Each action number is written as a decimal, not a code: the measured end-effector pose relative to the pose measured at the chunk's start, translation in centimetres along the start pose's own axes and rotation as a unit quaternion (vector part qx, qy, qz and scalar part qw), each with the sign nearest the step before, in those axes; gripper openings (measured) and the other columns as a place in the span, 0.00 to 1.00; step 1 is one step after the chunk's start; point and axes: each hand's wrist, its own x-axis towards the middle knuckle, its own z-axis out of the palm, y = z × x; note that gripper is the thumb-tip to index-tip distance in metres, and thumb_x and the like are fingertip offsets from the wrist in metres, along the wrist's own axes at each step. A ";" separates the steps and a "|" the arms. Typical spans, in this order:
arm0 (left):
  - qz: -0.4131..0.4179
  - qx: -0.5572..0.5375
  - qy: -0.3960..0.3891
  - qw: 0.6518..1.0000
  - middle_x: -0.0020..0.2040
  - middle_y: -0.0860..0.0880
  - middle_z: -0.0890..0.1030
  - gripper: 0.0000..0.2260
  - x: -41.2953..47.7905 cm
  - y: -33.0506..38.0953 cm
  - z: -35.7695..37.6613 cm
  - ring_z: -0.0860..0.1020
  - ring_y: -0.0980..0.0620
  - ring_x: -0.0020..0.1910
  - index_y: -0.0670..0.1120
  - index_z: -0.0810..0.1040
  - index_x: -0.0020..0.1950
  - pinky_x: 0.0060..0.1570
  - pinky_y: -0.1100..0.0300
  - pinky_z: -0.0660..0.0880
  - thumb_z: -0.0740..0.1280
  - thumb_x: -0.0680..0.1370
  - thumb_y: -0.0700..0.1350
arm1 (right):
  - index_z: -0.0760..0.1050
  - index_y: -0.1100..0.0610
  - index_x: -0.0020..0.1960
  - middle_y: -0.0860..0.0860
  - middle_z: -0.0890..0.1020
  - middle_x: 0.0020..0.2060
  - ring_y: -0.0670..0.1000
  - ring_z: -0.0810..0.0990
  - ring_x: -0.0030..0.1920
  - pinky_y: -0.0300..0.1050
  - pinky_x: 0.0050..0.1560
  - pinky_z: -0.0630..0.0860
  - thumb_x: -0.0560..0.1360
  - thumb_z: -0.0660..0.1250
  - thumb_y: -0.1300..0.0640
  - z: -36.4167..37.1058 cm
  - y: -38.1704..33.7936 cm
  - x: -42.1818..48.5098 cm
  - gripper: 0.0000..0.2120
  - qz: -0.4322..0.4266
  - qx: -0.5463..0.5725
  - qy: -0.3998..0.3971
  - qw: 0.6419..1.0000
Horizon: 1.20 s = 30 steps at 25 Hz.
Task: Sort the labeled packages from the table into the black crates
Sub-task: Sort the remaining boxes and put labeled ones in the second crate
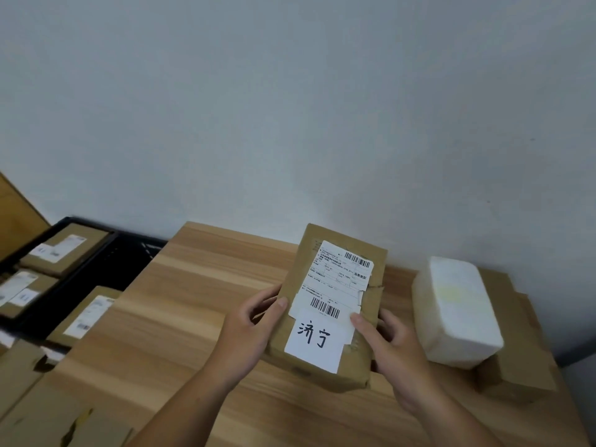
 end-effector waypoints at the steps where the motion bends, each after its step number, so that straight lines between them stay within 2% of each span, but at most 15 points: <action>1: 0.000 -0.005 0.008 1.000 0.56 0.56 0.87 0.11 -0.3 -0.4 -1.5 0.86 0.56 0.54 0.65 0.83 0.60 0.46 0.67 0.81 0.70 0.81 0.51 | 0.82 0.43 0.59 0.47 0.88 0.52 0.50 0.88 0.51 0.54 0.47 0.85 0.75 0.74 0.48 1.5 0.1 -0.1 0.13 -0.002 -0.003 -0.007 1.000; 6: -0.012 -0.018 0.041 0.999 0.55 0.56 0.87 0.10 -1.5 -2.1 -10.7 0.86 0.54 0.53 0.65 0.83 0.60 0.45 0.63 0.82 0.70 0.81 0.52 | 0.80 0.42 0.61 0.46 0.87 0.53 0.52 0.88 0.52 0.59 0.50 0.85 0.73 0.77 0.51 10.4 1.0 -0.8 0.18 -0.004 -0.019 -0.025 0.999; 10: -0.009 -0.017 0.053 0.998 0.56 0.59 0.86 0.10 -2.3 -3.3 -19.0 0.85 0.59 0.54 0.68 0.82 0.59 0.48 0.61 0.82 0.70 0.80 0.54 | 0.78 0.41 0.63 0.46 0.87 0.54 0.52 0.88 0.52 0.59 0.49 0.85 0.71 0.78 0.51 18.4 2.2 -1.6 0.22 -0.007 -0.034 -0.034 0.999; 16: -0.015 -0.003 0.070 0.997 0.49 0.74 0.82 0.10 -3.3 -4.4 -30.2 0.80 0.73 0.50 0.69 0.80 0.52 0.41 0.78 0.75 0.70 0.81 0.51 | 0.80 0.42 0.62 0.48 0.88 0.51 0.52 0.88 0.48 0.58 0.45 0.85 0.72 0.78 0.53 29.9 4.1 -1.6 0.20 0.010 -0.043 -0.046 0.998; 20: -0.031 0.012 0.085 0.996 0.49 0.74 0.81 0.07 -2.7 -5.9 -36.6 0.77 0.76 0.51 0.67 0.79 0.56 0.43 0.80 0.72 0.70 0.81 0.54 | 0.80 0.41 0.60 0.49 0.88 0.49 0.51 0.88 0.47 0.58 0.45 0.85 0.61 0.81 0.45 36.2 4.6 -0.2 0.28 0.026 -0.057 -0.067 0.996; 23: -0.036 0.016 0.102 0.994 0.58 0.68 0.81 0.14 -1.5 -7.6 -41.4 0.77 0.73 0.57 0.63 0.79 0.66 0.52 0.74 0.76 0.69 0.80 0.58 | 0.81 0.41 0.58 0.49 0.88 0.49 0.51 0.88 0.47 0.57 0.43 0.85 0.58 0.82 0.43 40.7 5.6 2.1 0.29 0.042 -0.063 -0.080 0.994; 25: -0.048 0.011 0.107 0.993 0.61 0.63 0.82 0.18 -0.2 -8.6 -44.3 0.80 0.65 0.60 0.60 0.78 0.70 0.61 0.61 0.78 0.68 0.80 0.60 | 0.82 0.40 0.56 0.49 0.88 0.49 0.51 0.88 0.47 0.57 0.44 0.85 0.58 0.83 0.43 43.8 6.3 3.8 0.27 0.050 -0.066 -0.087 0.993; 26: -0.053 0.009 0.108 0.993 0.61 0.62 0.83 0.19 0.7 -9.2 -45.9 0.80 0.62 0.60 0.59 0.78 0.70 0.62 0.56 0.79 0.68 0.80 0.60 | 0.83 0.39 0.54 0.49 0.89 0.48 0.51 0.88 0.47 0.56 0.43 0.85 0.58 0.84 0.42 45.5 6.8 4.9 0.26 0.055 -0.070 -0.088 0.992; 28: -0.058 0.007 0.112 0.992 0.59 0.63 0.84 0.19 2.6 -10.2 -48.8 0.81 0.62 0.59 0.59 0.78 0.70 0.61 0.55 0.81 0.67 0.80 0.60 | 0.83 0.40 0.53 0.49 0.89 0.48 0.50 0.88 0.46 0.56 0.43 0.85 0.57 0.85 0.42 48.6 7.6 7.3 0.26 0.064 -0.067 -0.084 0.992; 30: -0.067 -0.010 0.113 0.991 0.58 0.64 0.84 0.16 4.5 -11.0 -51.8 0.82 0.63 0.57 0.60 0.79 0.69 0.56 0.61 0.82 0.67 0.81 0.58 | 0.83 0.42 0.54 0.49 0.89 0.48 0.50 0.88 0.46 0.53 0.41 0.85 0.60 0.82 0.45 51.8 8.3 9.6 0.23 0.072 -0.067 -0.088 0.991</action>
